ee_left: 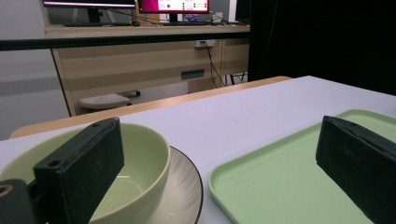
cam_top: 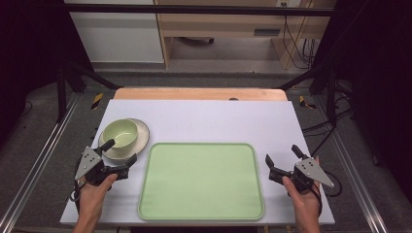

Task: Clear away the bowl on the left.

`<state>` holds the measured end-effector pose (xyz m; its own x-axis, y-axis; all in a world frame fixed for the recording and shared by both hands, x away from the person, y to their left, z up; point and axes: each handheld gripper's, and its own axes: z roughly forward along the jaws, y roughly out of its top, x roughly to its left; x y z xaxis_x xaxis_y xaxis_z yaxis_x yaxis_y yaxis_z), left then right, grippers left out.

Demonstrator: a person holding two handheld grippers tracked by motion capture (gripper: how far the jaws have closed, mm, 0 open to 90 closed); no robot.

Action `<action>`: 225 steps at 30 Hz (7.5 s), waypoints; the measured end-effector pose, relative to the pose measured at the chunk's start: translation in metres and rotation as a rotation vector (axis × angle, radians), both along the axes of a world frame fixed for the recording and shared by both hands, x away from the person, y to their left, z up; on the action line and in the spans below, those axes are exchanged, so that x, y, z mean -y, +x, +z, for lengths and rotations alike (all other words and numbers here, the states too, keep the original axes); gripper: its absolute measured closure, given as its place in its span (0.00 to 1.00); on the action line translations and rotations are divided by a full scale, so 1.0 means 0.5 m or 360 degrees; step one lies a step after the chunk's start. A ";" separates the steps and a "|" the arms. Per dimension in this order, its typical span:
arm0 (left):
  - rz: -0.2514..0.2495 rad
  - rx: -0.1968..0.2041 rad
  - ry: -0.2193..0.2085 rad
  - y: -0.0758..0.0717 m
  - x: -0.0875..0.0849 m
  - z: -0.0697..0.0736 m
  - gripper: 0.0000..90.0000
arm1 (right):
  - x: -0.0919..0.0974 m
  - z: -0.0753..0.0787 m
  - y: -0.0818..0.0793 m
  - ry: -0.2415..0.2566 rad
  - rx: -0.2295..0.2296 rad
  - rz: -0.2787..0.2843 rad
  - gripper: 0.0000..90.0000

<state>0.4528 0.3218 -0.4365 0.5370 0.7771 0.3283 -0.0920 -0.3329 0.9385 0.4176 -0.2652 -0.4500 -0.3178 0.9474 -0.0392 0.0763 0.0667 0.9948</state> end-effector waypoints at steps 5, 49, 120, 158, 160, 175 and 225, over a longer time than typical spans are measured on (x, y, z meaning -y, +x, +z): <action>0.0014 0.0009 0.0025 0.000 0.001 0.003 0.01 | 0.000 0.000 -0.001 -0.0001 0.0005 -0.0004 0.04; 0.0307 -0.0053 0.0084 0.026 -0.064 0.079 0.08 | -0.003 0.000 -0.001 0.0003 -0.0027 -0.0033 0.05; 0.0517 -0.0668 0.0412 0.203 -0.124 0.029 0.50 | -0.008 0.000 -0.004 -0.0003 -0.0037 -0.0026 0.05; 0.0690 -0.0951 0.0235 0.217 -0.111 -0.001 0.84 | -0.009 0.001 -0.005 0.0002 -0.0038 -0.0019 0.05; 0.0699 -0.0958 0.0221 0.218 -0.109 -0.003 0.88 | -0.009 0.001 -0.005 0.0002 -0.0038 -0.0018 0.05; 0.0753 -0.1108 -0.0298 0.214 -0.107 -0.011 0.92 | -0.008 0.002 -0.006 0.0004 -0.0040 -0.0022 0.05; 0.0338 -0.1034 -0.0374 0.175 0.057 0.089 0.92 | -0.009 0.002 -0.005 -0.0002 -0.0044 -0.0016 0.05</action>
<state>0.5405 0.2934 -0.3922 0.3964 0.8971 -0.1950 0.5534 -0.0640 0.8305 0.4150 -0.2609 -0.4493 -0.3094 0.9504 -0.0313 0.1047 0.0668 0.9923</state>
